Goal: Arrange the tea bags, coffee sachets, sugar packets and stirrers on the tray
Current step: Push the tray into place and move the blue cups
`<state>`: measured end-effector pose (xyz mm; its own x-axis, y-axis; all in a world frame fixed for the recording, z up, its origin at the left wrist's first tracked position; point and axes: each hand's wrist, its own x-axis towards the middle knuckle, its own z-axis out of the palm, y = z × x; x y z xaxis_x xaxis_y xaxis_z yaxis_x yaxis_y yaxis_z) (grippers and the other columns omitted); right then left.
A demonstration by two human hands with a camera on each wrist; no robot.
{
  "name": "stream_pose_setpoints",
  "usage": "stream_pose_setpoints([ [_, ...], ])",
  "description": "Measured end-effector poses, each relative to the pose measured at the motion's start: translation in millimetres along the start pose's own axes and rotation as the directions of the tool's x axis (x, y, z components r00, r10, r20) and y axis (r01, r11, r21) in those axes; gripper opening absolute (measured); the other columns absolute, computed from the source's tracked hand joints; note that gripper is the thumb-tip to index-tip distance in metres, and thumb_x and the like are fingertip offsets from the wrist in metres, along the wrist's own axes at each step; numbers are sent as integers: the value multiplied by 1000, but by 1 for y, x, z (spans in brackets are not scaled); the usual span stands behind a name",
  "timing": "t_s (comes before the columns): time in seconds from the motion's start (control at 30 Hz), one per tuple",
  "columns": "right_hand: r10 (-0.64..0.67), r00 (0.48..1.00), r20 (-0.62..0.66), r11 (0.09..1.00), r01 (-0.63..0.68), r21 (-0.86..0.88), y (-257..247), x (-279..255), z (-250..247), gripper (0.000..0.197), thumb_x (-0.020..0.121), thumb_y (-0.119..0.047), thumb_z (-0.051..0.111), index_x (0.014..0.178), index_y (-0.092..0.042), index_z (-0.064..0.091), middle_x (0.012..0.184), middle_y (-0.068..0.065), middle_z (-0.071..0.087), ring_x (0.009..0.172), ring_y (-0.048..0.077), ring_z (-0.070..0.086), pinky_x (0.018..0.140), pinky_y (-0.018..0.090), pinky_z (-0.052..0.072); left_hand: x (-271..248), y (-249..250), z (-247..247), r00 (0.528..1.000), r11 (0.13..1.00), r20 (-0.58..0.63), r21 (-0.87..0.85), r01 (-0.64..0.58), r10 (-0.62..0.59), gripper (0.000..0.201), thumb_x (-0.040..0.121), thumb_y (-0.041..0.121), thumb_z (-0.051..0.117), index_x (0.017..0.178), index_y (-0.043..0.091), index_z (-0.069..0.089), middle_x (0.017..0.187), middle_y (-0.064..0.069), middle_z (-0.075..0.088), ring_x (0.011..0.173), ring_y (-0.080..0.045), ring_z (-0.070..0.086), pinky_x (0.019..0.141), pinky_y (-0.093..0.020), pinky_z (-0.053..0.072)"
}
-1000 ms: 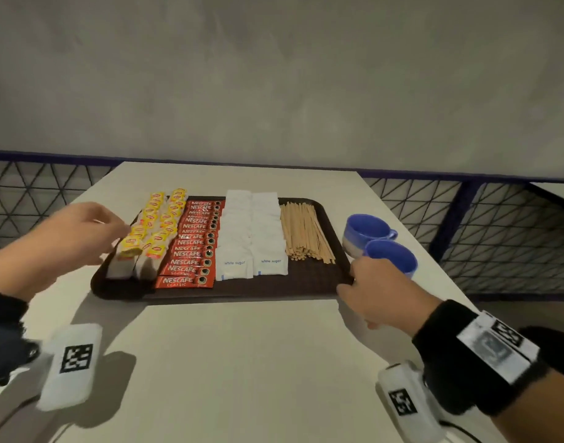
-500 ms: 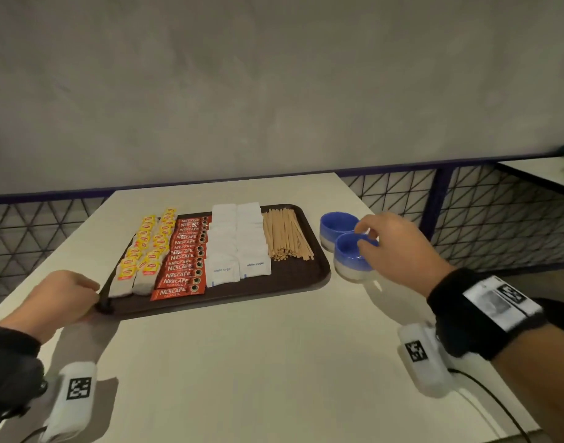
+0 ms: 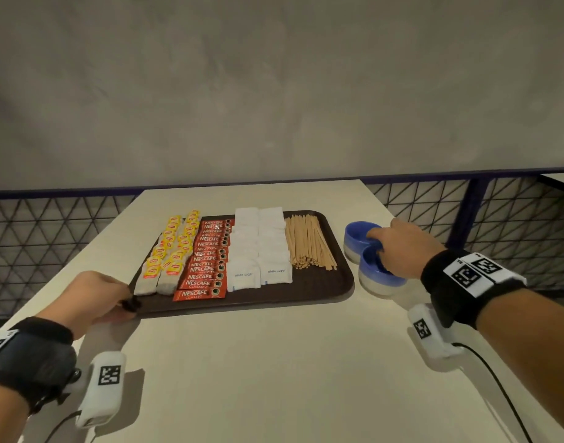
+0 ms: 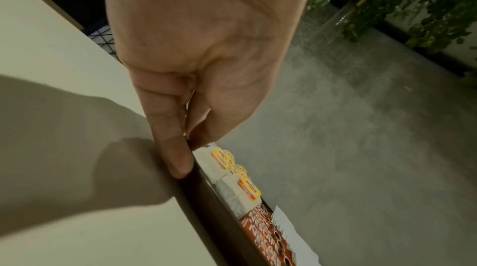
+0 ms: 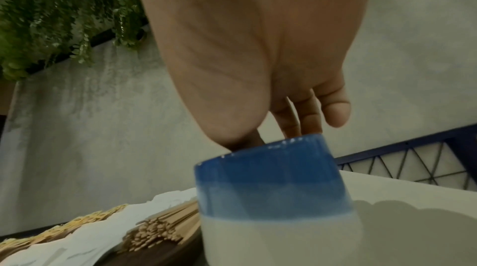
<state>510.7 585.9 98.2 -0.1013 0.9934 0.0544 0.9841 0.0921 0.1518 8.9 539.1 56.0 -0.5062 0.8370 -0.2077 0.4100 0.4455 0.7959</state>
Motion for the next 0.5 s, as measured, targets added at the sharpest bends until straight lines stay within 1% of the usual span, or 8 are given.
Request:
stream_pose_setpoints([
  [0.1,-33,984,-175,992,53,111,-18,-3,-14,22,92,-28,56,113,-24,58,96,1,49,87,23,61,77,36,53,6,5,1,999,997,31,-67,27,-25,13,86,-17,61,86,-13,72,94,-33,72,77,-42,71,62,-40,64],
  [0.13,-62,973,-221,976,105,192,-31,-6,-19,19,92,-26,56,110,-22,60,94,1,50,85,22,60,72,34,51,9,7,2,999,996,30,-87,36,-33,12,87,-18,60,88,-14,71,96,-35,71,77,-44,71,58,-40,63],
  [0.17,-105,969,-224,954,161,254,-47,-12,-26,17,94,-25,56,110,-22,61,94,0,52,83,18,59,68,29,48,13,10,3,999,995,30,-93,43,-41,10,86,-18,61,89,-15,70,97,-36,71,77,-45,71,57,-41,63],
  [0.23,-281,953,-110,904,301,304,-82,-27,-33,17,97,-32,59,112,-24,62,99,-3,55,84,11,58,69,23,49,20,16,6,998,996,28,-73,50,-48,9,84,-18,63,89,-16,69,97,-37,71,75,-44,71,54,-41,64],
  [0.27,-374,926,-41,878,368,306,-98,-32,-32,18,97,-37,60,111,-25,62,102,-4,56,85,10,58,73,24,52,23,20,7,998,997,28,-58,50,-49,7,84,-17,64,88,-15,69,96,-36,71,72,-43,71,50,-39,63],
  [0.33,-477,876,68,863,452,224,-122,-37,-24,22,97,-38,59,114,-24,60,104,-2,56,88,14,60,80,32,57,28,26,10,999,998,30,-34,43,-42,6,88,-14,64,86,-12,69,92,-32,71,67,-39,70,44,-34,60],
  [0.43,-465,882,71,885,462,58,-135,-22,-11,20,103,-20,50,123,-18,55,105,5,60,91,21,63,84,40,59,38,33,11,1000,1000,28,-22,13,-13,7,90,-11,64,91,-12,70,94,-29,71,72,-37,70,50,-33,62],
  [0.5,-433,898,74,901,431,41,-134,-10,-11,18,103,-17,50,119,-19,58,102,3,62,90,20,65,85,37,59,49,36,10,1000,1000,17,-17,-9,9,8,91,-9,64,92,-11,71,94,-28,72,80,-40,73,64,-42,66],
])
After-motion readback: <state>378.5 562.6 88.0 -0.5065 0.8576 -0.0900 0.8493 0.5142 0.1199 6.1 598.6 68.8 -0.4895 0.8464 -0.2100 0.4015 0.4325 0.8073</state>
